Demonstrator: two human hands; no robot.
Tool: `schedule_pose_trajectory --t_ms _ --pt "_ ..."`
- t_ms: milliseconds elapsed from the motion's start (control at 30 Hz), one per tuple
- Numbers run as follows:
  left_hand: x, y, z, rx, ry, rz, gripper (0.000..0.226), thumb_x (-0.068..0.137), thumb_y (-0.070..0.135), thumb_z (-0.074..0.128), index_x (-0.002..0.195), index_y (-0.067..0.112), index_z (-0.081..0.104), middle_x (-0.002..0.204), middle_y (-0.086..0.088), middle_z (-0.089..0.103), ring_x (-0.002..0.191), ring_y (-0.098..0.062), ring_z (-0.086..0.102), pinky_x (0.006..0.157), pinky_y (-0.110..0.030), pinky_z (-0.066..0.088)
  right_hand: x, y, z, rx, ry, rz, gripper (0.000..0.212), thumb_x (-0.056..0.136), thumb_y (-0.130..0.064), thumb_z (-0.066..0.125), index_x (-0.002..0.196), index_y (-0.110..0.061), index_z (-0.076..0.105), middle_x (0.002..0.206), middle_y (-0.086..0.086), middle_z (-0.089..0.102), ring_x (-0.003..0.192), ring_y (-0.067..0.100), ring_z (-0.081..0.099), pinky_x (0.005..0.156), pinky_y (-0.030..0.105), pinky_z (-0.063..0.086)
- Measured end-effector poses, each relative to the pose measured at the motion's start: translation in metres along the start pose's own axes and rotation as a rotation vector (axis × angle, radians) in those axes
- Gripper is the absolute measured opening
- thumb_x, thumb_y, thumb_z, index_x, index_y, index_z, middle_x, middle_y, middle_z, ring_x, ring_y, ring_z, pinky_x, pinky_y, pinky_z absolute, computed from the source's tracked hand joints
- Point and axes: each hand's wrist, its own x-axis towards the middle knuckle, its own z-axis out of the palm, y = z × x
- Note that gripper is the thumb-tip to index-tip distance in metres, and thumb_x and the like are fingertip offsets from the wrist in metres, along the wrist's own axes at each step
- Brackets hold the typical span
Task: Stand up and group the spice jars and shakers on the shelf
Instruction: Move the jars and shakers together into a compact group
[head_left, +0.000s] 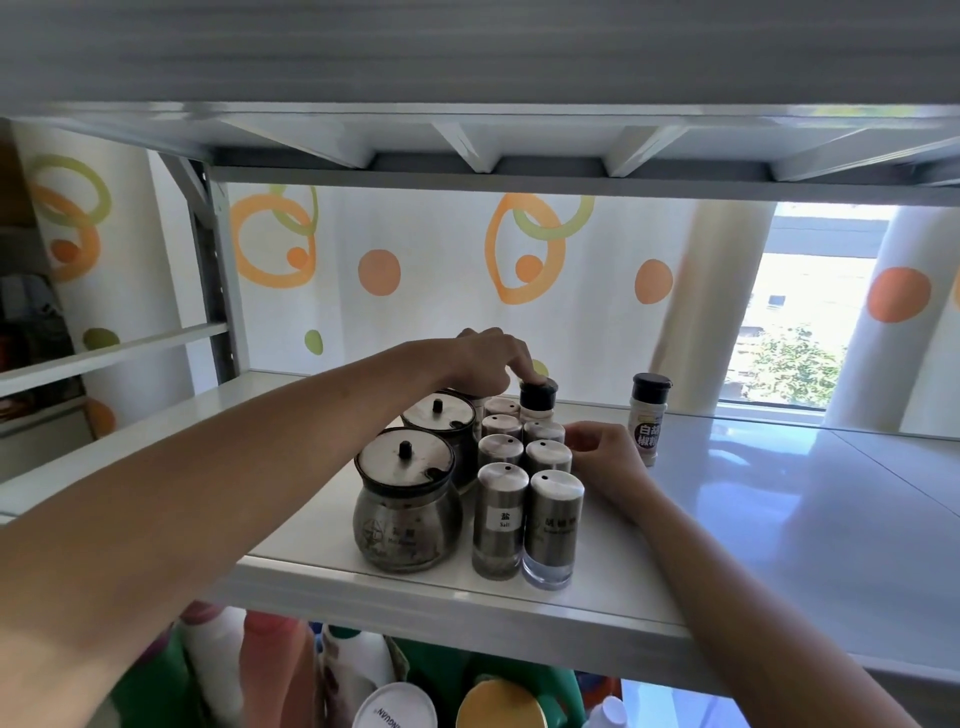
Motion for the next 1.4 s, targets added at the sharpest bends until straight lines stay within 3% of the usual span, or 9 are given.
schedule_pose_trajectory --t_ms 200,500,600,667,800,933,1033,1167,1400 --pt "0.001 -0.001 0.003 -0.023 -0.002 -0.022 0.081 0.052 0.013 0.025 0.11 0.062 0.053 0.131 0.009 0.052 0.124 -0.025 0.042 0.106 -0.045 0.031 -0.004 -0.004 -0.001 0.06 0.012 0.008 0.017 0.076 -0.001 0.071 0.075 -0.018 0.07 0.068 -0.007 0.068 0.05 -0.013 0.057 0.05 0.002 0.042" --pt "-0.018 0.015 -0.005 -0.005 0.108 0.089 0.076 0.072 -0.013 0.033 0.12 0.037 0.062 0.136 0.005 0.054 0.124 -0.018 0.042 0.103 -0.036 0.026 -0.006 -0.003 -0.002 0.035 0.017 0.033 0.011 0.077 0.002 0.069 0.083 -0.006 0.073 0.071 0.002 0.069 0.053 -0.006 0.058 0.053 0.008 0.045" --pt "-0.023 0.022 -0.005 -0.036 0.165 0.083 0.069 0.074 -0.015 0.033 0.116 0.029 0.065 0.128 0.004 0.059 0.117 -0.014 0.045 0.101 -0.033 0.027 -0.005 0.001 -0.005 -0.116 0.089 0.063 0.019 0.075 -0.007 0.069 0.063 -0.022 0.068 0.064 -0.001 0.067 0.061 0.01 0.06 0.063 0.025 0.049" --pt "-0.021 0.025 -0.006 -0.039 0.176 0.067 0.066 0.073 -0.015 0.033 0.111 0.027 0.068 0.121 0.004 0.062 0.113 -0.014 0.047 0.099 -0.032 0.026 -0.006 0.002 -0.01 -0.272 0.165 0.135 0.019 0.073 -0.021 0.063 0.054 -0.021 0.064 0.061 0.0 0.067 0.068 0.02 0.064 0.069 0.03 0.05" --pt "-0.005 0.038 -0.008 -0.046 0.259 0.036 0.059 0.074 -0.013 0.033 0.11 0.02 0.068 0.118 0.001 0.065 0.114 -0.018 0.052 0.095 -0.031 0.031 -0.016 -0.003 -0.03 -0.446 0.36 0.308 0.029 0.077 -0.035 0.052 0.079 -0.01 0.067 0.086 0.011 0.068 0.082 0.031 0.062 0.068 0.029 0.042" --pt "0.017 0.061 -0.006 -0.071 0.234 0.067 0.068 0.077 -0.011 0.031 0.13 0.024 0.055 0.131 0.001 0.058 0.127 -0.018 0.043 0.103 -0.032 0.032 -0.021 0.002 -0.047 -0.509 0.516 0.494 0.032 0.083 -0.033 0.051 0.099 -0.007 0.062 0.105 0.014 0.065 0.099 0.032 0.06 0.077 0.032 0.041" --pt "0.036 0.076 0.003 -0.062 0.151 0.062 0.071 0.077 -0.003 0.029 0.134 0.034 0.049 0.145 -0.001 0.044 0.137 -0.023 0.032 0.113 -0.038 0.028 -0.015 0.011 -0.047 -0.531 0.559 0.419 0.043 0.08 -0.035 0.06 0.111 -0.007 0.051 0.113 0.014 0.061 0.111 0.032 0.052 0.09 0.038 0.042" --pt "0.044 0.098 0.008 -0.007 0.094 0.058 0.068 0.082 -0.002 0.031 0.139 0.032 0.043 0.15 -0.004 0.037 0.139 -0.023 0.03 0.114 -0.034 0.025 -0.005 0.021 -0.046 -0.417 0.439 0.331 0.057 0.08 -0.027 0.063 0.131 -0.012 0.041 0.126 0.01 0.057 0.124 0.028 0.044 0.101 0.038 0.038" --pt "0.052 0.1 0.013 0.048 0.054 0.066 0.068 0.082 -0.005 0.03 0.141 0.029 0.043 0.15 -0.003 0.038 0.14 -0.022 0.027 0.114 -0.036 0.021 0.003 0.029 -0.038 -0.506 0.443 0.286 0.037 0.085 -0.03 0.059 0.118 -0.015 0.052 0.115 0.008 0.064 0.117 0.026 0.048 0.097 0.034 0.034"
